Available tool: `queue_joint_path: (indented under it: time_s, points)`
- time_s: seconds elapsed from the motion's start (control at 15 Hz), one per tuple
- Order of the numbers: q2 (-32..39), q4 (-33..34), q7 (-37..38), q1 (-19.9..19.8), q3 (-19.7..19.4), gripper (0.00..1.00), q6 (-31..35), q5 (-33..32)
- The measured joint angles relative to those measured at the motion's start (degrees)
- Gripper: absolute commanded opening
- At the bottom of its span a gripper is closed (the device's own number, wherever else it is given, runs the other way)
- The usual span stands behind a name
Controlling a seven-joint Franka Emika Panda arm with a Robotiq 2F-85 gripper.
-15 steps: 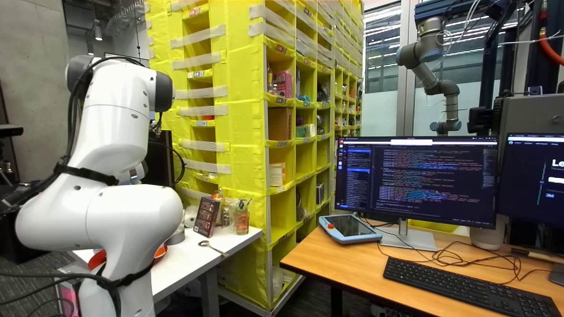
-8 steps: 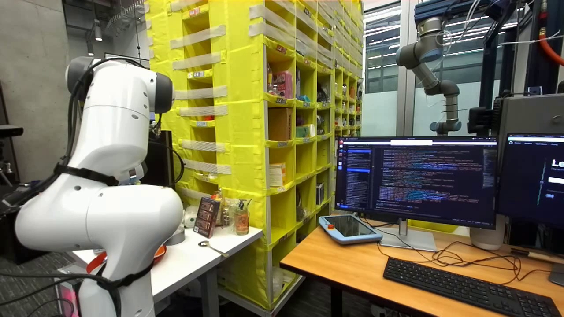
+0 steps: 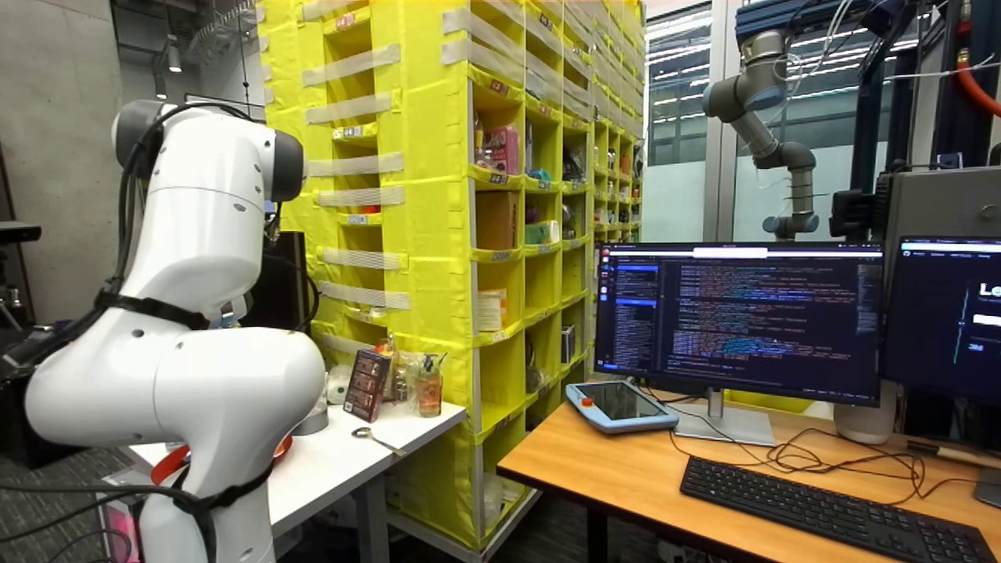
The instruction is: Pick up the white bottle with a black lid and move it a little to the left on the table
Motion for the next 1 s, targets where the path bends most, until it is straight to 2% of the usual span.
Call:
queue_joint_path:
  time_s: [0.47, 1.0]
  points:
    - [0.18, 0.09, -0.92, 0.94, 0.17, 0.44, 0.56, 0.00]
    - [0.01, -0.04, 1.96, 0.71, -1.33, 0.44, 10.26, 0.00]
